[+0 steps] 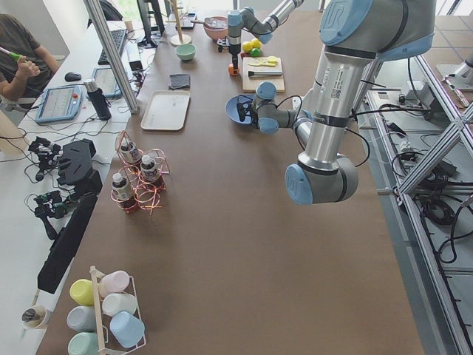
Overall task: Pick orange to plate
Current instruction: 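Grasp the orange with the right gripper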
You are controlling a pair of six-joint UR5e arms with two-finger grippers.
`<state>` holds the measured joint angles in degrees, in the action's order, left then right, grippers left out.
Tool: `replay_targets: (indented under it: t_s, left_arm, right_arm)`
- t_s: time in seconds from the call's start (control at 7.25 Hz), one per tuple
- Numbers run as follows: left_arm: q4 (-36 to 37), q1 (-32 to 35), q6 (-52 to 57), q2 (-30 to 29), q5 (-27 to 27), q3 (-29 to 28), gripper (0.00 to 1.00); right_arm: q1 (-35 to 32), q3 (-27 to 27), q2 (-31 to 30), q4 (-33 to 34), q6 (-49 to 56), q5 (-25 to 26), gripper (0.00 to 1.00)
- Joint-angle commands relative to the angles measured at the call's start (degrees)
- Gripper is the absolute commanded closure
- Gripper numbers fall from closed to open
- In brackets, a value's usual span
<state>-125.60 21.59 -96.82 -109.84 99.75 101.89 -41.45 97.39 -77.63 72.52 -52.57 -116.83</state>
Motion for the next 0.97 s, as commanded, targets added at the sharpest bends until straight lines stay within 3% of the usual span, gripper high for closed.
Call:
replay_targets:
  t_s: [0.0, 0.14, 0.28, 0.41, 0.69, 0.83]
  left_arm:
    - [-0.1, -0.1, -0.3, 0.0, -0.2, 0.1, 0.98]
    - [0.0, -0.1, -0.3, 0.0, -0.2, 0.1, 0.29]
    - [0.0, -0.1, -0.3, 0.0, -0.2, 0.2, 0.16]
    - [-0.1, -0.1, -0.3, 0.0, -0.2, 0.6, 0.14]
    - [0.1, 0.7, -0.3, 1.2, 0.1, 4.7, 0.13]
    - [0.3, 2.1, 0.4, 4.0, 1.4, 6.8, 0.13]
  right_arm:
    - [0.0, -0.2, 0.0, 0.0, -0.4, 0.2, 0.07]
    - [0.0, 0.3, 0.1, 0.0, -0.8, 0.1, 0.28]
    - [0.0, 0.3, 0.1, 0.0, -1.2, -0.2, 0.59]
    - [0.0, 1.0, 0.1, 0.0, -1.2, -0.4, 1.00]
    - [0.1, 4.3, 3.4, 0.8, -4.5, -0.5, 1.00]
    - [1.9, 4.4, 7.8, 1.5, -11.2, 0.1, 1.00]
